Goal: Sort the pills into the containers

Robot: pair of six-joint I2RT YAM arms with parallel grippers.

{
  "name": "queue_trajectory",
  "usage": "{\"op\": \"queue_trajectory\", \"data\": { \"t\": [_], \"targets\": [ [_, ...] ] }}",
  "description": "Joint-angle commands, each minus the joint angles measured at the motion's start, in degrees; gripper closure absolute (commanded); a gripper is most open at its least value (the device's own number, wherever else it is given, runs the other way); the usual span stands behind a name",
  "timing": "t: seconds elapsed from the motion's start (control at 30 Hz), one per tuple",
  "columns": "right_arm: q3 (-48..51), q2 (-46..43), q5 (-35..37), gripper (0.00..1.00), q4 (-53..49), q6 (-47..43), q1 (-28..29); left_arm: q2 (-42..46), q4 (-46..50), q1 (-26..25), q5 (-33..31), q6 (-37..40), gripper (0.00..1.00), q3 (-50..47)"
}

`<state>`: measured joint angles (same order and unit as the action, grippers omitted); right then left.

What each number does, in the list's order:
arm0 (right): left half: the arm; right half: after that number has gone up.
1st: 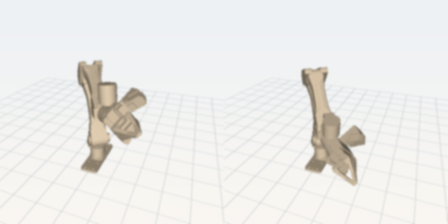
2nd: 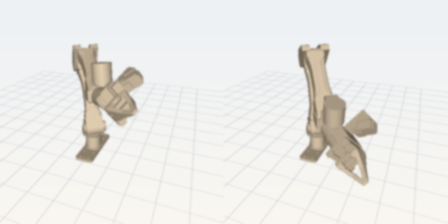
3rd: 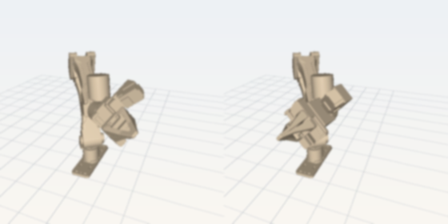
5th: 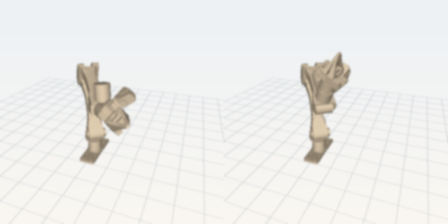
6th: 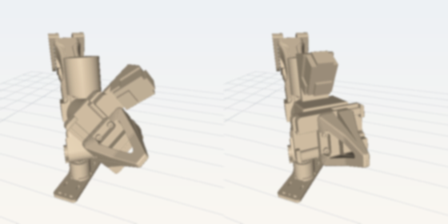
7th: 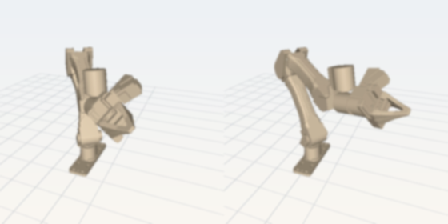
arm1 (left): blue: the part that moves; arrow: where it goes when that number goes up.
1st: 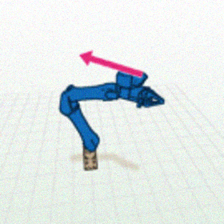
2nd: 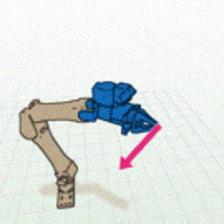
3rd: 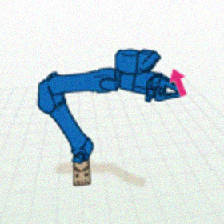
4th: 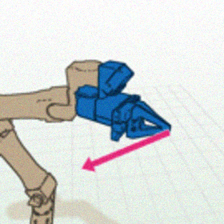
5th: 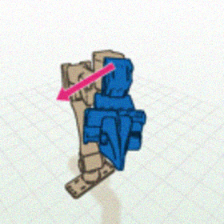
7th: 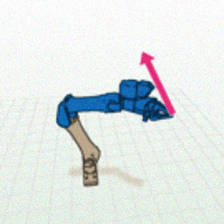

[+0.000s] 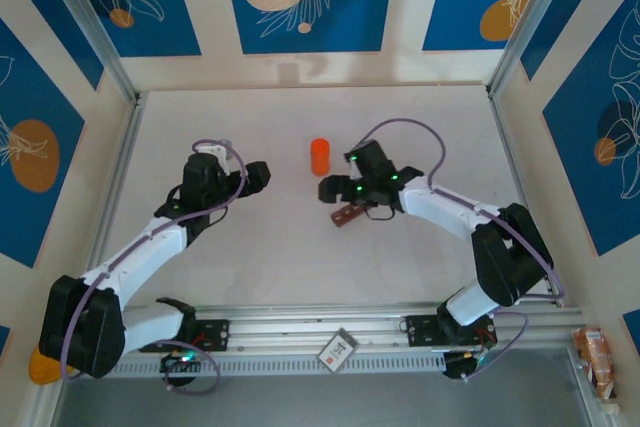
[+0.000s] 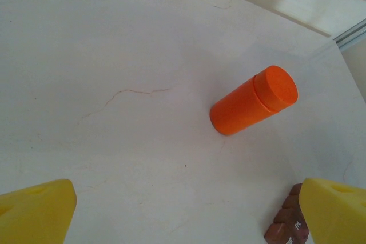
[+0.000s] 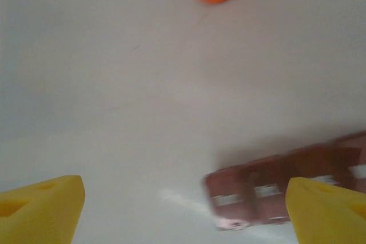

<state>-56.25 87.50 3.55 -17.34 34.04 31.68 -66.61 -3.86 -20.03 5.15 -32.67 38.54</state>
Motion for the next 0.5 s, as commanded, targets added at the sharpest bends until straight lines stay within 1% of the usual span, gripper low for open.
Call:
{"op": "queue_trajectory", "data": {
  "t": [0.0,0.1,0.2,0.47],
  "targets": [
    [2.6,-0.9,-1.9,0.09,-0.2,-2.0,-4.9,0.1,-1.1,-0.7,0.8,0.1,0.00,0.9],
    [3.0,0.6,-3.2,0.09,1.1,-2.3,-8.8,0.2,-1.0,-0.8,0.9,0.1,0.00,0.9],
    [3.1,2.9,-4.8,0.08,2.7,-2.4,-10.8,0.2,-0.6,-0.9,0.7,-0.3,0.00,1.0],
    [2.3,8.9,-7.5,0.09,5.8,-0.7,-10.6,0.3,-0.1,-1.1,1.0,-1.0,0.00,1.3]
  ]
}}
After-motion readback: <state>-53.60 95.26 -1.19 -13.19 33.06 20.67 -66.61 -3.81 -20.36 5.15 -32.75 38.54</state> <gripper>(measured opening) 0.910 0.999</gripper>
